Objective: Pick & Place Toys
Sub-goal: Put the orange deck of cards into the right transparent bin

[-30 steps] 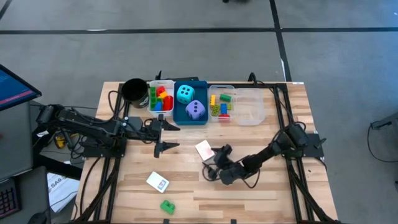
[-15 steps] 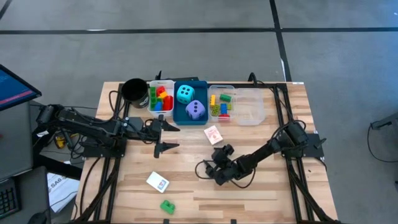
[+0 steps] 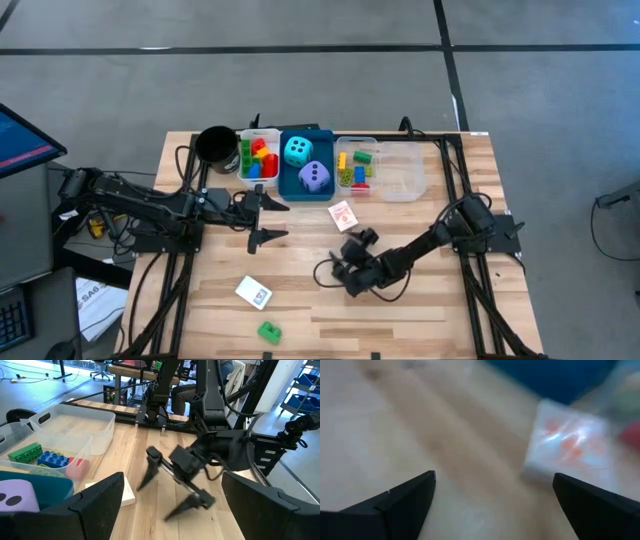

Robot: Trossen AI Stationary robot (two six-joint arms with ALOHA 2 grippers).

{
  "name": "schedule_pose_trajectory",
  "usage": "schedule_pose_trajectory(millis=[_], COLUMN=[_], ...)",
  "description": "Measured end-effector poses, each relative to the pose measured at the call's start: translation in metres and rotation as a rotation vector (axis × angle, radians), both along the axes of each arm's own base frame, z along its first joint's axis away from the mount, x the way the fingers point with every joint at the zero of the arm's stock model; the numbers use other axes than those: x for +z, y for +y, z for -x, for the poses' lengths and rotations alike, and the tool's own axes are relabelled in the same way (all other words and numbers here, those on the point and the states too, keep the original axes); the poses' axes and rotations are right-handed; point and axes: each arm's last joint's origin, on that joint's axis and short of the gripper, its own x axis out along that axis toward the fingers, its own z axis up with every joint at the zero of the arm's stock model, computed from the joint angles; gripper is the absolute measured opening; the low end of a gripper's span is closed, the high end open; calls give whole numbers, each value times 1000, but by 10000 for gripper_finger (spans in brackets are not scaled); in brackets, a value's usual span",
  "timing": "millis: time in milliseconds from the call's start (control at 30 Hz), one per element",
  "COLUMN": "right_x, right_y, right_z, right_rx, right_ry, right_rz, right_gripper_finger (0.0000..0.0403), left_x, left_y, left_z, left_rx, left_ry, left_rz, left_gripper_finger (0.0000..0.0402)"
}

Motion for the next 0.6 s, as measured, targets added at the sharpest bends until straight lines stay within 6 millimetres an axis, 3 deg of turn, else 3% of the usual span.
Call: schedule_pose_trajectory(millis=[233, 600], right_x=[13, 6], right_y=[-8, -33], right_z=[-7, -5], right_rx=[-99, -292], right_ry=[-50, -117], right_rz=[118, 12], right_gripper_finger=[397, 398], left_x=[0, -3], left_y=[0, 0], left_z=[0, 1], left_rx=[4, 3], left_ry=[1, 34], left_rz=[-1, -4], left_gripper_finger=[328, 328])
